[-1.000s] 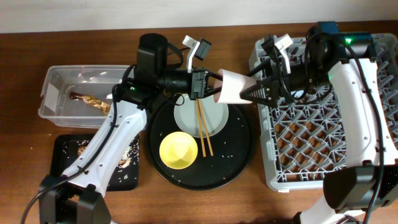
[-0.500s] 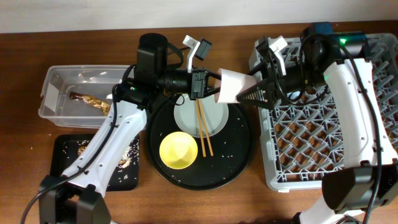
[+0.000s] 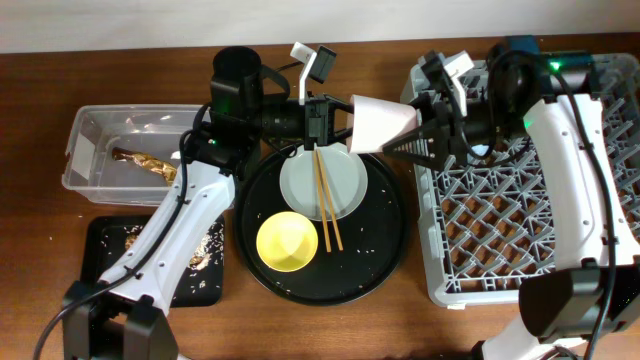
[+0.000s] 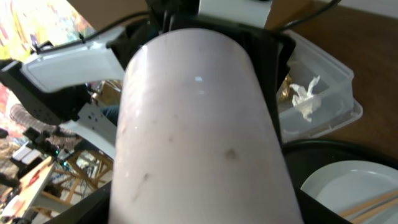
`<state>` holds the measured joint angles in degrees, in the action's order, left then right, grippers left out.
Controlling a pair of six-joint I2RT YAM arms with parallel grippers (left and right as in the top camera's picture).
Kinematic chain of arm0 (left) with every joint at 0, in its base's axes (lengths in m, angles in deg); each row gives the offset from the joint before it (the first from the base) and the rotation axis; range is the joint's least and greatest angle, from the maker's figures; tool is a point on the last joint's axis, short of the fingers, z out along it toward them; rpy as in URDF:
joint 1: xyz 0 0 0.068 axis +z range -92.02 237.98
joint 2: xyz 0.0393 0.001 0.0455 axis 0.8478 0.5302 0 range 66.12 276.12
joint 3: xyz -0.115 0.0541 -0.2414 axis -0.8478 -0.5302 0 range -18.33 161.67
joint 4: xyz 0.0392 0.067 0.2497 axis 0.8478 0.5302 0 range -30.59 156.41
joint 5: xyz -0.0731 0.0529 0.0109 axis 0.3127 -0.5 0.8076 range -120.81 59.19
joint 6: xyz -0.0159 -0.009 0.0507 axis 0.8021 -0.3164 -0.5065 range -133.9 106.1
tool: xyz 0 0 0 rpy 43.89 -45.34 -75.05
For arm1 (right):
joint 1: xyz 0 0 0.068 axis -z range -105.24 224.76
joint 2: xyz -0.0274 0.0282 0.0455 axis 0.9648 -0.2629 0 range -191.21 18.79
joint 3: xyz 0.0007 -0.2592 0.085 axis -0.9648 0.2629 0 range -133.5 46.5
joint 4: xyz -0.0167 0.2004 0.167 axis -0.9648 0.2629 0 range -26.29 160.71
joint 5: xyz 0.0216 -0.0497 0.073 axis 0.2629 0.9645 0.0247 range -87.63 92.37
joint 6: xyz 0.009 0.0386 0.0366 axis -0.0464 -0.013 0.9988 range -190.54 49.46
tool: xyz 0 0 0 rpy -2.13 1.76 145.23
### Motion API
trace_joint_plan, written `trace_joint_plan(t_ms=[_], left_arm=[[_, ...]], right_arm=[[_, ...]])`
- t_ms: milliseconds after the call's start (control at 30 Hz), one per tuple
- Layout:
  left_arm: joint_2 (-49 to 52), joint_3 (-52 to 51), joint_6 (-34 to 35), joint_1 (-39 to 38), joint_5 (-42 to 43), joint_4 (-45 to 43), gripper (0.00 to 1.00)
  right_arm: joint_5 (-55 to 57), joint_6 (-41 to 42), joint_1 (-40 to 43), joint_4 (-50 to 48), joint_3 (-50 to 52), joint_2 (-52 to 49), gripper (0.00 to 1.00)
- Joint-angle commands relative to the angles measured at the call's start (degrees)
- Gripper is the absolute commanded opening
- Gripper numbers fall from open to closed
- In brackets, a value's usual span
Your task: Sort waste into correct bins and load items into the dishwasher rack
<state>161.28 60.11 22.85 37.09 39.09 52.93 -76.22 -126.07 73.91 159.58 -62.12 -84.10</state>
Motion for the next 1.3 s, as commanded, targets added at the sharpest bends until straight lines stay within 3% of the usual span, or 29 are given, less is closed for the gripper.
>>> trace_joint_plan(t_ms=[0,500,600,667,767,833,967,1167,1267], left_arm=[[-0.24,0.15,0.55,-0.44,4.92,-0.11,0.00],[-0.24,0.15,0.55,-0.46,4.74,-0.15,0.00],[-0.24,0.15,0.55,-0.46,4.74,-0.15,0.00],[-0.24,0.13,0.55,-0.46,4.72,-0.15,0.00],[-0.24,0.15,0.55,-0.46,4.74,-0.13,0.01],[-0.24,0.15,0.55,-0.46,4.90,0.11,0.20],[-0.24,0.15,0.42,0.24,4.68,0.04,0.45],[-0.24,0.15,-0.35,6.86,3.78,0.98,0.49],[-0.24,0.15,-2.23,10.82,0.70,7.87,0.49]], right_arm=[[-3.80,0.00,2.54,-0.28,-0.96,0.44,0.70],[-2.71,0.00,-0.02,-0.76,-0.96,0.42,0.70],[-3.13,0.02,0.22,-1.22,-0.96,0.42,0.61],[-3.17,0.02,0.26,-1.22,-0.96,0.42,0.49],[-3.15,0.02,0.26,-1.44,-0.96,0.42,0.49],[-3.13,0.02,0.26,-1.66,-0.96,0.42,0.49],[-1.73,0.07,1.42,-1.64,-0.96,0.42,0.49],[4.63,3.50,4.59,-1.60,-0.96,0.42,0.49],[12.00,9.66,7.91,-1.64,-0.96,0.42,0.46]])
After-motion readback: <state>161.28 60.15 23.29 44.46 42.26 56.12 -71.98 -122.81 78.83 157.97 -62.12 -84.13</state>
